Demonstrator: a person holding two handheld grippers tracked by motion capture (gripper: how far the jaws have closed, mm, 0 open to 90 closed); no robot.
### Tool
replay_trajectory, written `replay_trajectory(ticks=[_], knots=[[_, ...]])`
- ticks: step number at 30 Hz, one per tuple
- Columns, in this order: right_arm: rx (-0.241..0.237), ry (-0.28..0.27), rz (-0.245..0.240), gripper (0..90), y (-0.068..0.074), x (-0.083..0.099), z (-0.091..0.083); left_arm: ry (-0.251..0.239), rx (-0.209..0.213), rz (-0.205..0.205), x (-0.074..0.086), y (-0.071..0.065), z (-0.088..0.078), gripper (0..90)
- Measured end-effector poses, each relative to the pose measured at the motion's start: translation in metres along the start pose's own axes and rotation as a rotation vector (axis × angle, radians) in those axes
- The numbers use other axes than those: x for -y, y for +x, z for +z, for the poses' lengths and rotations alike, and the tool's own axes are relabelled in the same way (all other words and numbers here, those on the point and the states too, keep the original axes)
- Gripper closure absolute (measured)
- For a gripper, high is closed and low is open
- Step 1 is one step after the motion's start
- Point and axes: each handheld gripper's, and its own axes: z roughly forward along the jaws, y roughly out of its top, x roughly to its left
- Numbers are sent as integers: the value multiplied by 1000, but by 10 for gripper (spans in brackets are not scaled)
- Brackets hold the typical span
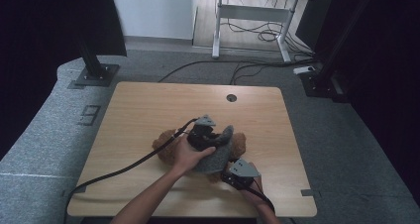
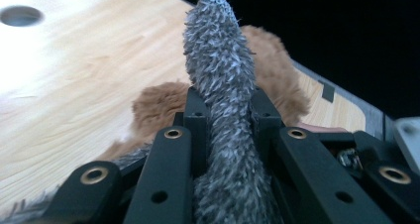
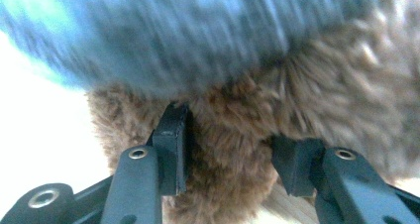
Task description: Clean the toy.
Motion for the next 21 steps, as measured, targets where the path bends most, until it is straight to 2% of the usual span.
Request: replay_trajectory(ticks=[2,4,8,12,16,17,20,21], knots=[[2,-2,-9,521,1,-1,0,-26,-40,-8,6,10,-24,749],[3,-1,-15,521,2,-1,1,-31,-69,-25,12,21,-40,748],[5,0,-13,520,2,-2,1,-61,-99,-95,32,51,-75,747],[4,2,-9,513,1,-2,1,-89,-106,-150,53,71,-98,745],[-3,9,-4,506,1,-1,2,-113,-111,-200,72,85,-113,743],[-5,9,-1,504,1,-1,2,-112,-121,-207,75,88,-116,744],[-4,11,2,495,1,0,2,-60,-177,-202,85,96,-120,751],[-6,10,6,491,1,0,1,-56,-170,-212,89,99,-120,753]])
